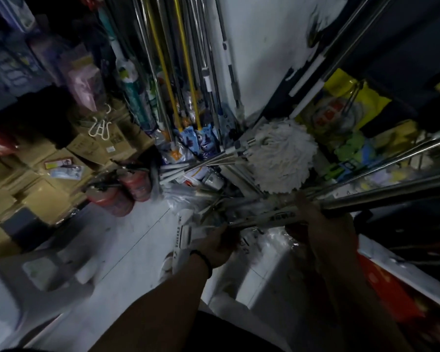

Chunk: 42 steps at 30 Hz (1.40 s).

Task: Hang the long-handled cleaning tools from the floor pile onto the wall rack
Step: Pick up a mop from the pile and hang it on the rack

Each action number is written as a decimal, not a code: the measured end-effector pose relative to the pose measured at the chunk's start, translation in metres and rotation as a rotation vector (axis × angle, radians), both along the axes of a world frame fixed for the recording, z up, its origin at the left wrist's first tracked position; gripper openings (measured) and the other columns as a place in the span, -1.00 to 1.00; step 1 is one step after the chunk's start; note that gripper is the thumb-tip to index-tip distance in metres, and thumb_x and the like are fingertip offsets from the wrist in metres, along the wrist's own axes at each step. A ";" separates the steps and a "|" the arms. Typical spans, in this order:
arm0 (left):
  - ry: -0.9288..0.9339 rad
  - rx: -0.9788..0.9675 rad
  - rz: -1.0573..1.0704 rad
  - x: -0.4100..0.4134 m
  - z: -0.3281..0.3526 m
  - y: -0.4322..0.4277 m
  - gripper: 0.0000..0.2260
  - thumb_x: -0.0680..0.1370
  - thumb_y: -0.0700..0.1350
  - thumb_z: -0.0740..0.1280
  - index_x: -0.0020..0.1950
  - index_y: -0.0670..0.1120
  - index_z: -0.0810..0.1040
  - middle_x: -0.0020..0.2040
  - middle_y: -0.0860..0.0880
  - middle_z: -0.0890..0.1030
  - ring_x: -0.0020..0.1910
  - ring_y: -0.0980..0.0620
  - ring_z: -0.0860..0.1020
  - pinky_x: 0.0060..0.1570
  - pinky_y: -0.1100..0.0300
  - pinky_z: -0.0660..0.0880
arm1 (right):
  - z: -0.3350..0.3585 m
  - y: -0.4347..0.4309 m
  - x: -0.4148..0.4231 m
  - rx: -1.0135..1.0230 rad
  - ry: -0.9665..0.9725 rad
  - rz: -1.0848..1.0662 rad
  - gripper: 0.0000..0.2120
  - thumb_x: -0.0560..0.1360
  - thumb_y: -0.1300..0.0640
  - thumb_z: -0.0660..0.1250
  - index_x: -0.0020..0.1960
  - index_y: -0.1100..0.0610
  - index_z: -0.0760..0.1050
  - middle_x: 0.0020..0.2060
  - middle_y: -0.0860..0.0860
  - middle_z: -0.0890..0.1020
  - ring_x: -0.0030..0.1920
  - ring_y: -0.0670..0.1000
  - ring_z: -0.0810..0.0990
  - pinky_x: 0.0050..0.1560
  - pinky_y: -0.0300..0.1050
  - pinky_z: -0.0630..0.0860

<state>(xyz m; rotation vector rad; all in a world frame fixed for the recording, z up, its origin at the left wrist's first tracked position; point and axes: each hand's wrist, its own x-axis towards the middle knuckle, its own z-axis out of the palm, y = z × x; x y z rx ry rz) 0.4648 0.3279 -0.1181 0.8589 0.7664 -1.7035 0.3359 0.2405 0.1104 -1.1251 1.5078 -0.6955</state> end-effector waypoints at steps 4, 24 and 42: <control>0.015 -0.041 0.073 0.005 -0.002 0.010 -0.80 0.67 -0.12 0.33 0.12 -0.24 0.63 -0.16 -0.21 0.73 -0.04 -0.12 0.64 -0.29 0.10 0.69 | -0.007 0.033 -0.007 0.033 0.109 0.099 -0.50 0.36 -0.33 0.54 0.14 -0.04 0.64 -0.01 0.00 0.77 0.01 0.08 0.77 -0.09 0.05 0.71; -0.489 -0.229 -0.351 -0.081 0.080 0.022 -0.66 0.60 0.24 0.34 0.16 0.00 0.65 0.09 -0.03 0.71 0.04 -0.04 0.68 0.13 0.01 0.61 | -0.039 0.015 -0.051 -0.310 1.218 1.032 -0.58 0.51 -0.34 0.21 0.12 -0.13 0.67 -0.04 -0.07 0.74 -0.04 0.03 0.74 0.04 0.06 0.67; -0.442 -0.183 0.336 -0.012 0.091 0.001 -0.79 0.70 -0.10 0.28 0.26 -0.18 0.56 0.18 -0.18 0.58 0.06 -0.13 0.60 -0.20 0.03 0.72 | -0.030 0.020 -0.115 -0.098 0.661 0.747 -0.86 0.56 -0.15 0.44 0.05 -0.12 0.66 -0.13 -0.13 0.71 -0.07 -0.02 0.71 0.05 0.00 0.67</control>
